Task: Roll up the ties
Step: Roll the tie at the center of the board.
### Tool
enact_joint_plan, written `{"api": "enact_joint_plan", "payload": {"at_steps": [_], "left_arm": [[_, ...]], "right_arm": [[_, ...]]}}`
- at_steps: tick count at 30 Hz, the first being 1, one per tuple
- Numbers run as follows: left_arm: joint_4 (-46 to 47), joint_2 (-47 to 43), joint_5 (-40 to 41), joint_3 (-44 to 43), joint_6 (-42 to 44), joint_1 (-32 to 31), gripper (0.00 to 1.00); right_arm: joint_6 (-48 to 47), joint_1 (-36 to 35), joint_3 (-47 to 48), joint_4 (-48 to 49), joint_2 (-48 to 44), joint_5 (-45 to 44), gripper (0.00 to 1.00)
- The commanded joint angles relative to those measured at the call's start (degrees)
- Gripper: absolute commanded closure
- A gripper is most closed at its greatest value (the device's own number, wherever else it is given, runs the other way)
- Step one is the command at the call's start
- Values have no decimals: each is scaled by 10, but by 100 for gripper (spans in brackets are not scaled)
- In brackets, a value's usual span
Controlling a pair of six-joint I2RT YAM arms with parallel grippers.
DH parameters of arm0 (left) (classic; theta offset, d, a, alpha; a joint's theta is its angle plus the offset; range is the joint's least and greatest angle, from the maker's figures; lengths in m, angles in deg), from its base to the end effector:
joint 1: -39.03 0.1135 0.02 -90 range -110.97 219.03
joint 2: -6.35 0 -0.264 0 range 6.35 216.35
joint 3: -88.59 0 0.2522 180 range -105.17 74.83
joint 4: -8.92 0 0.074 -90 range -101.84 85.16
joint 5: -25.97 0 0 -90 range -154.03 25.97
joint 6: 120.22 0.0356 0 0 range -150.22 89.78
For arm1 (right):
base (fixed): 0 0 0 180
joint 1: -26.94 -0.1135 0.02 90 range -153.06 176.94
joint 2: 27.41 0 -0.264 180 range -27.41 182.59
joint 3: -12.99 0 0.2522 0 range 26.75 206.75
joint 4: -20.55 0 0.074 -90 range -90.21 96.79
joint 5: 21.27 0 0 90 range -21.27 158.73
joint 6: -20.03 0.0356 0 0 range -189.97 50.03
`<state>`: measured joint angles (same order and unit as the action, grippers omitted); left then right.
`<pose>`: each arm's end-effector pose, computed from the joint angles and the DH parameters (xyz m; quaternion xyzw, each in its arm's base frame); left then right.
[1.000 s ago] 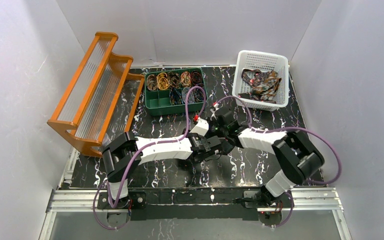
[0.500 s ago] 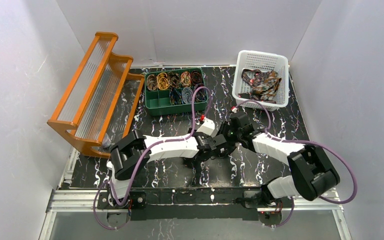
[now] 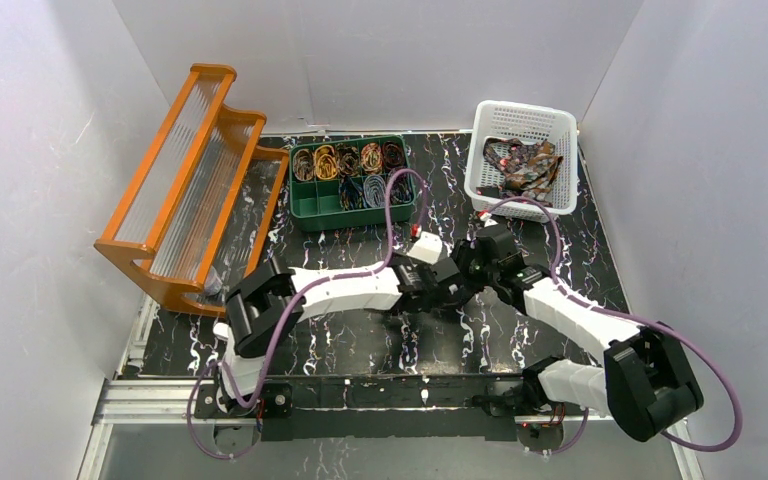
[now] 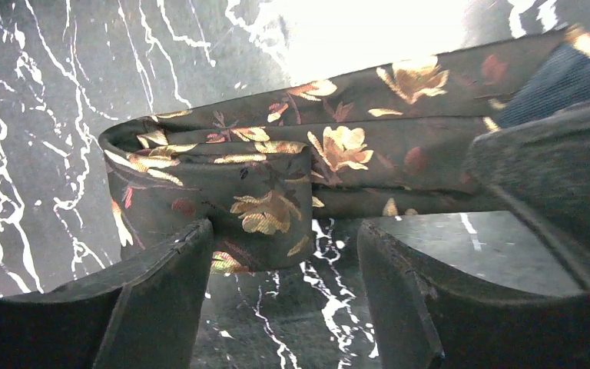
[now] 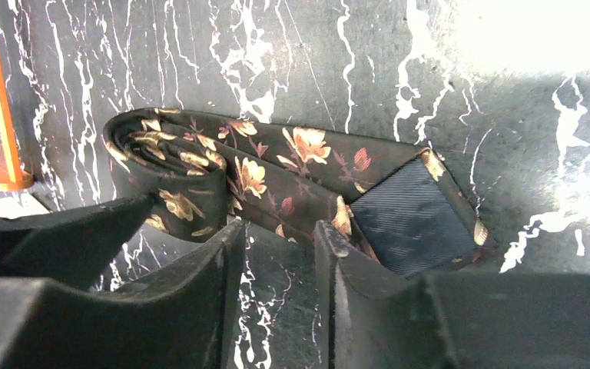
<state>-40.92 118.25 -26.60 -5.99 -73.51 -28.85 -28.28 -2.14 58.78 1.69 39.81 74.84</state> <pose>0.1703 -0.3614 0.1891 0.1356 0.9206 0.0230 0.3654 0.2044 0.1180 0.1940 0.0772 0.9031 0.2825 0.3142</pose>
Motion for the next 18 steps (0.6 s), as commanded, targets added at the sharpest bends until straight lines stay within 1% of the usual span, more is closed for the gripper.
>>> {"api": "enact_joint_plan", "payload": {"at_steps": [1, 4, 6, 7, 8, 10, 12, 13, 14, 16, 18], "left_arm": [[62, -109, -35, 13, 1, 22, 31], [77, -179, -37, 45, 9, 34, 24], [78, -221, -40, 77, 9, 43, 21], [77, -243, -41, 97, 9, 49, 20], [75, -269, -40, 126, 7, 55, 20], [73, -311, -27, 176, -11, 63, 19], [88, -353, -39, 229, -24, 85, 17], [98, -373, -52, 253, -26, 96, 16], [104, -389, -64, 272, -26, 107, 15], [102, -416, -73, 299, -27, 120, 12], [100, -436, -76, 318, -25, 127, 10]], "right_arm": [[-46, 7, -3, 15, -27, 14, 48], [-92, 7, -9, 81, -37, 64, 37], [-134, 6, -26, 156, -41, 111, 24], [-166, 4, -35, 194, -39, 129, 18], [-196, -1, -43, 244, -34, 140, 15], [-274, -14, -45, 289, -12, 175, 9], [-356, -40, -35, 307, 20, 175, 6], [-417, -57, -30, 311, 36, 175, 5], [-473, -74, -25, 313, 50, 168, 4], [-551, -98, -26, 344, 78, 156, 2], [-618, -108, -27, 365, 100, 196, 1]]}}
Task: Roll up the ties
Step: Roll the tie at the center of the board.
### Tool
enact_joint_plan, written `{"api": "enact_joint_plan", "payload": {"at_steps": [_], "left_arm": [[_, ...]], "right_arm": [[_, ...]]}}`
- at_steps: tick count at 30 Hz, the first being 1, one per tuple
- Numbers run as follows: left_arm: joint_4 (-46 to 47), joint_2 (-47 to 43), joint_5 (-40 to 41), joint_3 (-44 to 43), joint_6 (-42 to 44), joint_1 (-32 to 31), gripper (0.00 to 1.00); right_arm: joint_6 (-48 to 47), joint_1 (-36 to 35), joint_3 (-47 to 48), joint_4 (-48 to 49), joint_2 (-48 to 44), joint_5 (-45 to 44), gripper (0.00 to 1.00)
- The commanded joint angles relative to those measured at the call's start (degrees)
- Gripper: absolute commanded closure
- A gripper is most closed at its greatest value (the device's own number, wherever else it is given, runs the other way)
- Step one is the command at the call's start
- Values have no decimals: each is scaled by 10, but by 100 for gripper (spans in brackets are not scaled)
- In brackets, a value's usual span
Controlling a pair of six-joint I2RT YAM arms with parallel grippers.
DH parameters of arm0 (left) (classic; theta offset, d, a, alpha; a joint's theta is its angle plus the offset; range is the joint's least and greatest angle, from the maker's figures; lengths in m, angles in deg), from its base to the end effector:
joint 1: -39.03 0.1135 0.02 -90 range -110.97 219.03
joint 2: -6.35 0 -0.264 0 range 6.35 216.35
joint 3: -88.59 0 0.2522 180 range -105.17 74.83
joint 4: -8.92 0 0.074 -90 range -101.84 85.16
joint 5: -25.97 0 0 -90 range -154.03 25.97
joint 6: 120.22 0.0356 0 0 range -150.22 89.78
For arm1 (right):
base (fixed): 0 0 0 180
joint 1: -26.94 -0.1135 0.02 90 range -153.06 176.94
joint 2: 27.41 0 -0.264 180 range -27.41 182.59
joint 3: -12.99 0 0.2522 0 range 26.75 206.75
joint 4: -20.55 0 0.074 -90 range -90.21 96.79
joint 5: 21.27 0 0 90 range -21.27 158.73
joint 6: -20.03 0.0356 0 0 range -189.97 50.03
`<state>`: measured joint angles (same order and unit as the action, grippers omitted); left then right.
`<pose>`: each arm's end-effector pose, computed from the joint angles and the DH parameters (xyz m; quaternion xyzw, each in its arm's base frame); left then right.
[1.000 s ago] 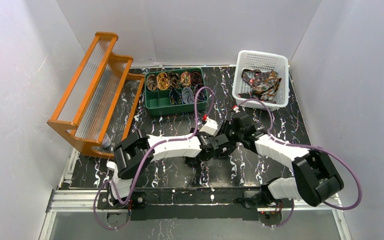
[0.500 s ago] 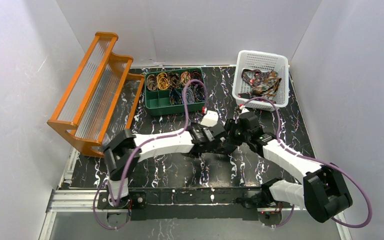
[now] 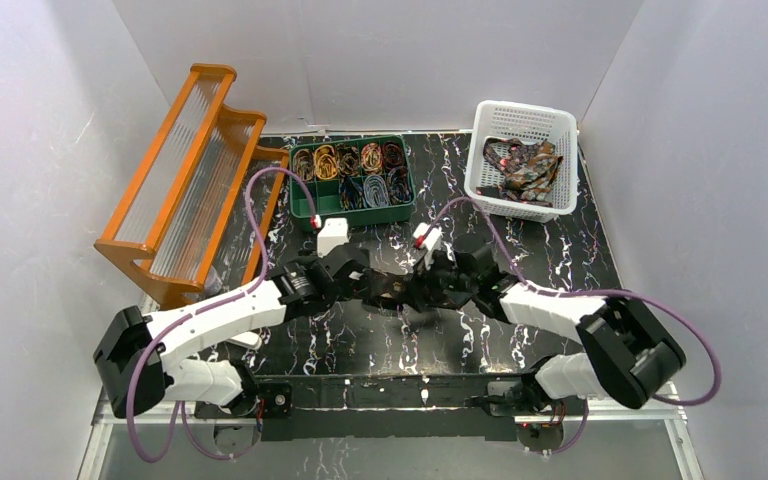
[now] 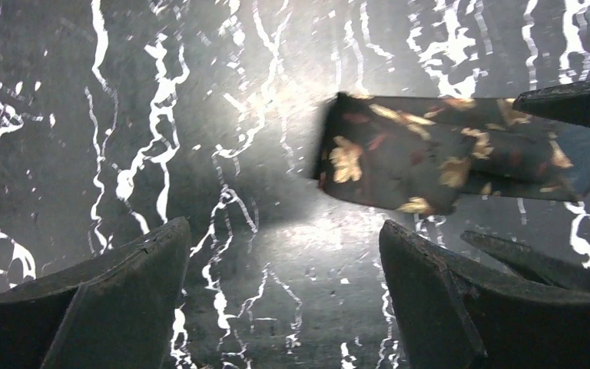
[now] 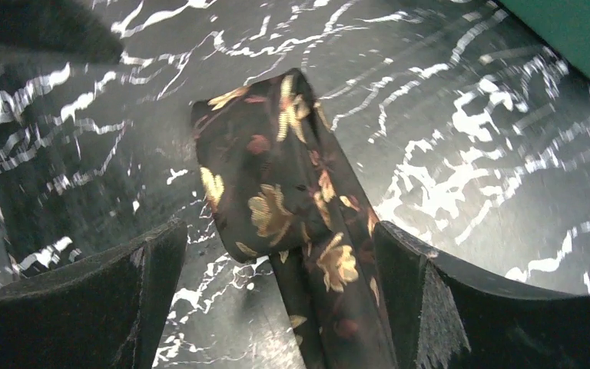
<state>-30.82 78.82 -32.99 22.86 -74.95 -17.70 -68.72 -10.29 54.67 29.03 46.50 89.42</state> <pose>0.1596 -0.2097 0.2599 -0.0051 0.9003 -0.1192 0.4185 0.1981 0.1663 0.1894 -0.3478 0.7533 0.3191 0.4580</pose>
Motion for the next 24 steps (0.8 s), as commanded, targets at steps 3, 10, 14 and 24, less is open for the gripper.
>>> {"api": "enact_joint_plan", "payload": {"at_steps": [3, 10, 14, 24], "left_arm": [[-12, -67, -7, 48, -19, 29, 7], [-23, -104, -7, 63, -8, 47, 3], [-31, -107, -13, 62, -2, 52, 2], [-20, -100, -34, 81, 3, 56, 2]], "right_arm": [[-261, -47, 35, 92, 70, 64, 1], [-282, -53, 93, 64, 157, 92, 1], [-283, -52, 115, 35, 200, 105, 1], [-258, -54, 111, -10, 228, 126, 28]]}}
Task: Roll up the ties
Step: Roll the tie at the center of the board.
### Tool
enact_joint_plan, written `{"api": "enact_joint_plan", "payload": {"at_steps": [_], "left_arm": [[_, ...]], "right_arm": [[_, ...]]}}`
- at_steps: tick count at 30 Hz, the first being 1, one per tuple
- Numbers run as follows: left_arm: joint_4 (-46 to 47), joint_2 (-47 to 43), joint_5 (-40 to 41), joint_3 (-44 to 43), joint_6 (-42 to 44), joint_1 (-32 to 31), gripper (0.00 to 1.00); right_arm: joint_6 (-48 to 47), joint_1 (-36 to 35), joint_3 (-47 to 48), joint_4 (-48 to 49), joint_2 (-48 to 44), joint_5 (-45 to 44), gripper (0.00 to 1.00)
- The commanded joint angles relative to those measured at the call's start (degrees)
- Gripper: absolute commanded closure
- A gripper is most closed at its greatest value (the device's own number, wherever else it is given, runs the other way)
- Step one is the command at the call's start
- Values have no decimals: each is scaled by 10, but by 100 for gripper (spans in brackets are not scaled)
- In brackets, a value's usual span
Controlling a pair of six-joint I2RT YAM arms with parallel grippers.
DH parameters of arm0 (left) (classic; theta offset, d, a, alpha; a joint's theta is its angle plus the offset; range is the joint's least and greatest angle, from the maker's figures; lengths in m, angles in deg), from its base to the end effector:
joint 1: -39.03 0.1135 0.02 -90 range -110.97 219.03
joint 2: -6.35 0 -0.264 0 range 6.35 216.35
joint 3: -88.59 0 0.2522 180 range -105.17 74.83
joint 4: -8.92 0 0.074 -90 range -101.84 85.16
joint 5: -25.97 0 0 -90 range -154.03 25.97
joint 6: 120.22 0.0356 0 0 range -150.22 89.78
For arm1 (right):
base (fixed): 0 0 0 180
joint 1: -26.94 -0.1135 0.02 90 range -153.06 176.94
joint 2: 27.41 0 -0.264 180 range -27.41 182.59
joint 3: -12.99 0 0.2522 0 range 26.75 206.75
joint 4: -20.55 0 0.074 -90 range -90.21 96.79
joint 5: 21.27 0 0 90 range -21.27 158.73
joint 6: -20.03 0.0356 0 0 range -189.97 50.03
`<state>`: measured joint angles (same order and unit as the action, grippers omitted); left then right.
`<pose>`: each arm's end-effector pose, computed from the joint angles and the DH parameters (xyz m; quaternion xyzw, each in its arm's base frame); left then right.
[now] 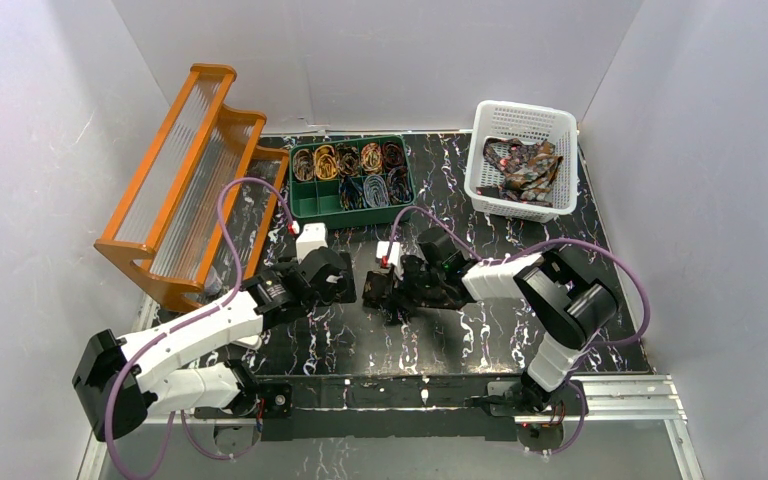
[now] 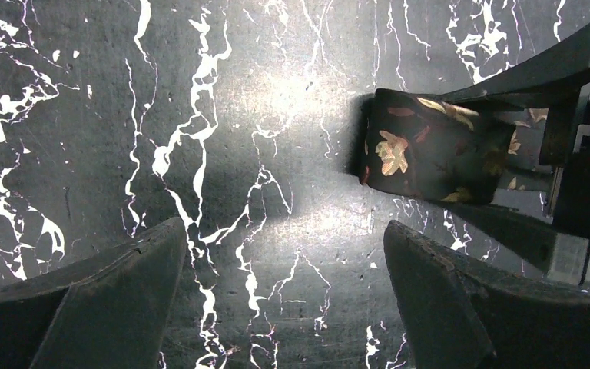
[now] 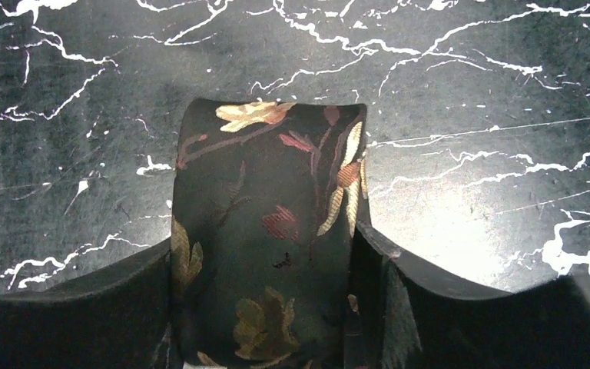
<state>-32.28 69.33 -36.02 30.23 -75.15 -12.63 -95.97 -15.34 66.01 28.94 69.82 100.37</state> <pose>0.1526 -0.1660 0.2528 -0.0381 0.9028 -0.1232 0.4102 0.2231 0.2281 0.1385 -0.5835 0.6393 0.3023 0.3994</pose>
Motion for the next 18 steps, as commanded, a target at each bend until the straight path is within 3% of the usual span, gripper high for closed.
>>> {"api": "enact_joint_plan", "payload": {"at_steps": [1, 3, 9, 16, 18], "left_arm": [[-4, -3, -4, 8, 4, 5, 2], [-2, 0, -4, 12, 1, 5, 2], [3, 7, -8, 17, 0, 5, 3], [14, 2, -24, 31, -6, 6, 3], [25, -2, -31, 40, -11, 6, 3]], "right_arm": [[21, -4, -8, -6, -9, 17, 32], [36, -15, -20, -2, -18, 16, 40], [85, -71, -47, 19, -35, -46, 38], [93, -84, -42, 12, -97, -79, 5], [114, -85, -42, 17, -136, -84, 1]]}}
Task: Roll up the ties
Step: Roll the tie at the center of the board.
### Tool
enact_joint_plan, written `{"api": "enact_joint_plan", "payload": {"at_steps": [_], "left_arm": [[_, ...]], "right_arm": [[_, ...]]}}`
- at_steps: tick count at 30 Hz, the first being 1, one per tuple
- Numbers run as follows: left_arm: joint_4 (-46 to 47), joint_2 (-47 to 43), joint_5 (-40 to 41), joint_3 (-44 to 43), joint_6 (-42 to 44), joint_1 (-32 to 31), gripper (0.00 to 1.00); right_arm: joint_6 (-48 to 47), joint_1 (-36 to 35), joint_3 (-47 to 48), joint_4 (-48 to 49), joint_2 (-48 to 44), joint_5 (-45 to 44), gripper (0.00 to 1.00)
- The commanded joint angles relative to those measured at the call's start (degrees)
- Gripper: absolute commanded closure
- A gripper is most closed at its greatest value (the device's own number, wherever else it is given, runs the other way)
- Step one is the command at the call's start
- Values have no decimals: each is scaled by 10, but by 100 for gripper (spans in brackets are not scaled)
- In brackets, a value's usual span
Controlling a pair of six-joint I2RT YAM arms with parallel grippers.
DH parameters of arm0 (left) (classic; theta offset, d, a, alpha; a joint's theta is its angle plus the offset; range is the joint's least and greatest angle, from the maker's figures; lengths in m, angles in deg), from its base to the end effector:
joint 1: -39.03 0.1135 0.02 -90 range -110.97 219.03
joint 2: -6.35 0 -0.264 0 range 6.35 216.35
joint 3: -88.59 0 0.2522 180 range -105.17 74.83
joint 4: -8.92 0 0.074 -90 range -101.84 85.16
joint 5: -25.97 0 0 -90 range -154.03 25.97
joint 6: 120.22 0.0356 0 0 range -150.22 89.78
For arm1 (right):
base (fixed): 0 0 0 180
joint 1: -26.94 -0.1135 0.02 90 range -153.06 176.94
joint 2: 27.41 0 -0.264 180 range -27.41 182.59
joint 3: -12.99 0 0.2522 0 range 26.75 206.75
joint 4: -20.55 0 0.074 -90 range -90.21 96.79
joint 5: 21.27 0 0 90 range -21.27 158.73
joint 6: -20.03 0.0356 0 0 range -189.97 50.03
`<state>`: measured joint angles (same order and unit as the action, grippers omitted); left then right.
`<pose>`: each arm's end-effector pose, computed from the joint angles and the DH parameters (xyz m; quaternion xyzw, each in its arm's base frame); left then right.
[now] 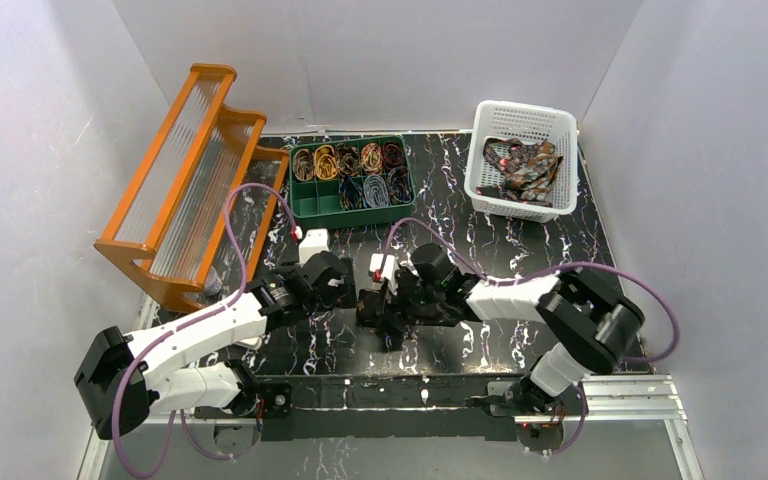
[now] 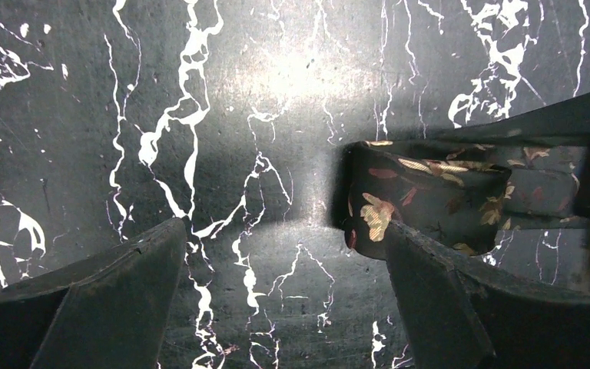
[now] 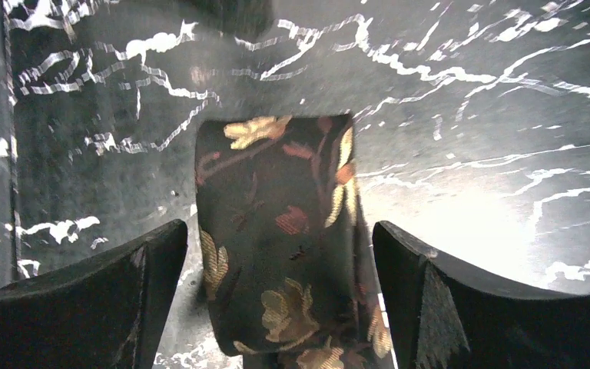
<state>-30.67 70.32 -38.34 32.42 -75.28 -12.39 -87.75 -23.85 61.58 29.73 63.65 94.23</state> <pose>0.1529 -0.1669 0.2384 -0.0303 0.9114 -0.1263 0.3904 0.1775 0.2419 0.1489 -0.5701 0.6501 0.3178 0.3890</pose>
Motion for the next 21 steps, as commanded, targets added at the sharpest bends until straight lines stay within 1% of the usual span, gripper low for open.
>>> {"api": "enact_joint_plan", "payload": {"at_steps": [1, 4, 6, 8, 12, 13, 14, 16, 17, 19, 21], "left_arm": [[16, -15, -12, 23, -11, 4, 2], [32, -20, -22, 34, -15, 5, 2], [42, -20, -29, 39, -17, 6, 2], [54, -16, -39, 44, -17, 10, 2], [79, -3, -58, 55, -22, 17, 2], [87, 1, -63, 59, -23, 18, 2], [94, 5, -69, 62, -25, 20, 2], [102, 10, -73, 66, -29, 22, 2], [108, 10, -78, 69, -29, 23, 2], [125, 10, -92, 74, -28, 26, 2], [129, 13, -103, 74, -26, 30, 1]], "right_arm": [[59, 0, 1, 12, -96, -30, 1], [143, 1, -22, 8, -164, -60, 1], [251, 1, -46, -3, -208, -115, 1], [371, 1, -56, -53, -241, -177, 1], [561, 4, -49, -198, -264, -281, 2], [598, 4, -47, -223, -267, -280, 4], [625, 5, -53, -223, -272, -262, 7], [672, 5, -68, -205, -280, -259, 14], [688, 4, -75, -195, -280, -258, 16], [705, 9, -82, -182, -270, -258, 25], [719, 14, -81, -174, -257, -258, 31]]}}
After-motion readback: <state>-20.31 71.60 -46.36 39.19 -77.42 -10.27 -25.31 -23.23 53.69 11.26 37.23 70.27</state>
